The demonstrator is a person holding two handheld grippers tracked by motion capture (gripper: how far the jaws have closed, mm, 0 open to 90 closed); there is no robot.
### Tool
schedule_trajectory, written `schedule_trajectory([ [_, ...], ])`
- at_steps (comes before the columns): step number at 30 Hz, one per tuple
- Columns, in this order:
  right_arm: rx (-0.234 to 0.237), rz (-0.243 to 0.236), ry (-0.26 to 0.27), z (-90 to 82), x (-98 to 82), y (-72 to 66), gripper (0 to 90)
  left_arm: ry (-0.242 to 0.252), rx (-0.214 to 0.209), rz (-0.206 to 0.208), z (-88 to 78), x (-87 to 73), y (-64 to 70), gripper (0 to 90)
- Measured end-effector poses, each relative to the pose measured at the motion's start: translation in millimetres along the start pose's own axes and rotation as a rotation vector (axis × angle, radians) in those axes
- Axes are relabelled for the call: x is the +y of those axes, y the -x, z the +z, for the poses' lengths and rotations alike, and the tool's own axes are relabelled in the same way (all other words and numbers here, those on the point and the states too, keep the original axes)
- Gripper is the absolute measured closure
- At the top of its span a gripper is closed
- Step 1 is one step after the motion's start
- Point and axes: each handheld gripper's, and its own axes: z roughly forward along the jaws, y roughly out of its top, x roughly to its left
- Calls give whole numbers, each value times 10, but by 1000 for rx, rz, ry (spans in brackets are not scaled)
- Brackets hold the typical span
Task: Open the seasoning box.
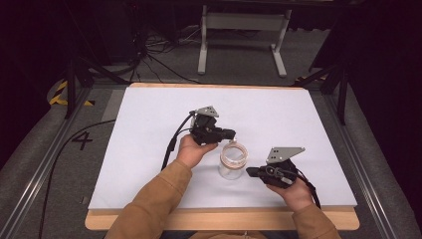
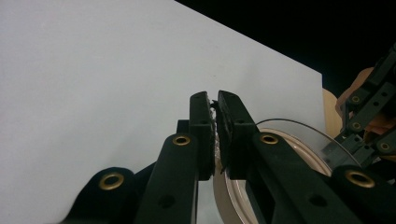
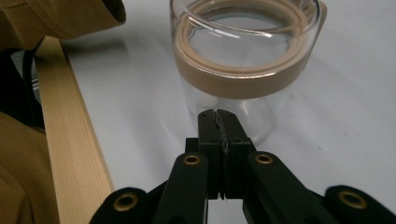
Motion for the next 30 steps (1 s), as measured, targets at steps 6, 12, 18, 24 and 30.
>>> schedule_trajectory([
  [6, 29, 4, 39, 5, 42, -41, 893, 2, -4, -1, 1, -2, -6, 848],
  [12, 36, 7, 50, 13, 56, -50, 893, -5, -7, 0, -4, 0, -13, 849],
  [18, 36, 7, 60, 20, 68, -54, 894, 6, 0, 5, 3, -2, -4, 861],
  [24, 44, 4, 52, 40, 76, -71, 894, 2, 22, 26, 6, 7, 26, 864],
  [30, 40, 6, 63, 42, 91, -77, 894, 5, 18, 24, 10, 7, 20, 865],
])
